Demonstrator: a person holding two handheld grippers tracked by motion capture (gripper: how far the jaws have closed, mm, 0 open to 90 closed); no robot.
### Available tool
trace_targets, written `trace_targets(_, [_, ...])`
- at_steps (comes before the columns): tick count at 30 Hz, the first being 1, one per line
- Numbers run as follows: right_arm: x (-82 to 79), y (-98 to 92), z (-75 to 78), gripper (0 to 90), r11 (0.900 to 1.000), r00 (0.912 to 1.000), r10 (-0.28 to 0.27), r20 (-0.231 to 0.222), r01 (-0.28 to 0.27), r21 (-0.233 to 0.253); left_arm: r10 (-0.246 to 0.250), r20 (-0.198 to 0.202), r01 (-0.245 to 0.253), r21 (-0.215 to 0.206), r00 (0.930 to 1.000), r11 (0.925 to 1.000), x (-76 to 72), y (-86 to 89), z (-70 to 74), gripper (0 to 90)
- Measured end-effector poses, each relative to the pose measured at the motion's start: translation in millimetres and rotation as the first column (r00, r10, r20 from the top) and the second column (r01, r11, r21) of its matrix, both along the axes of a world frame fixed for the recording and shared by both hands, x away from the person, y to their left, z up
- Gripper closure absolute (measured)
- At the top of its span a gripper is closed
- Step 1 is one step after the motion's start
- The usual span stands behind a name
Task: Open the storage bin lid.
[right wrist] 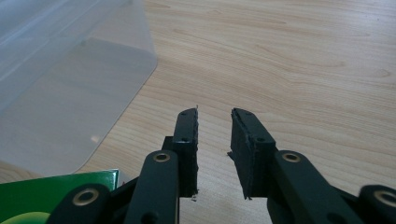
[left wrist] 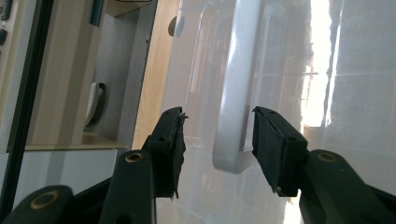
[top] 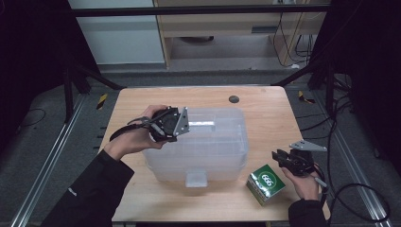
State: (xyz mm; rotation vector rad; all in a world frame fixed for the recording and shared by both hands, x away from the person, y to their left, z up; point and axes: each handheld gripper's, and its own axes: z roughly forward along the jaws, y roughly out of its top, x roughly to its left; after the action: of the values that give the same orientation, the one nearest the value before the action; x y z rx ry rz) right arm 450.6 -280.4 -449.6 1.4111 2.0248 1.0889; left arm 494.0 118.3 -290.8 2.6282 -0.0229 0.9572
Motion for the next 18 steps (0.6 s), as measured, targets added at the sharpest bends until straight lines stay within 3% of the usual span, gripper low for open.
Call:
trace_targets(4, [-0.6,0.2,1.2,75.2,1.0,1.0,0.007,0.001,-0.007,0.004,-0.005,0.004,0.005,0.005,1.0,1.0,1.2,-4.7,-2.0,57.5])
trace_targets(7, [-1.1,1.0,2.9,77.0,1.0,0.9999,0.016,0.003,-0.016,0.015,-0.027,0.006,0.026,0.03,0.9996,0.9992,3.9,-10.0,-3.8,61.2])
trace_targets(18, [-2.2,3.6,8.2,85.0,0.999,0.9994,0.036,-0.002,-0.036,0.023,-0.025,0.022,0.023,0.093,0.9995,0.9954,0.5,-16.3,-6.6,73.6])
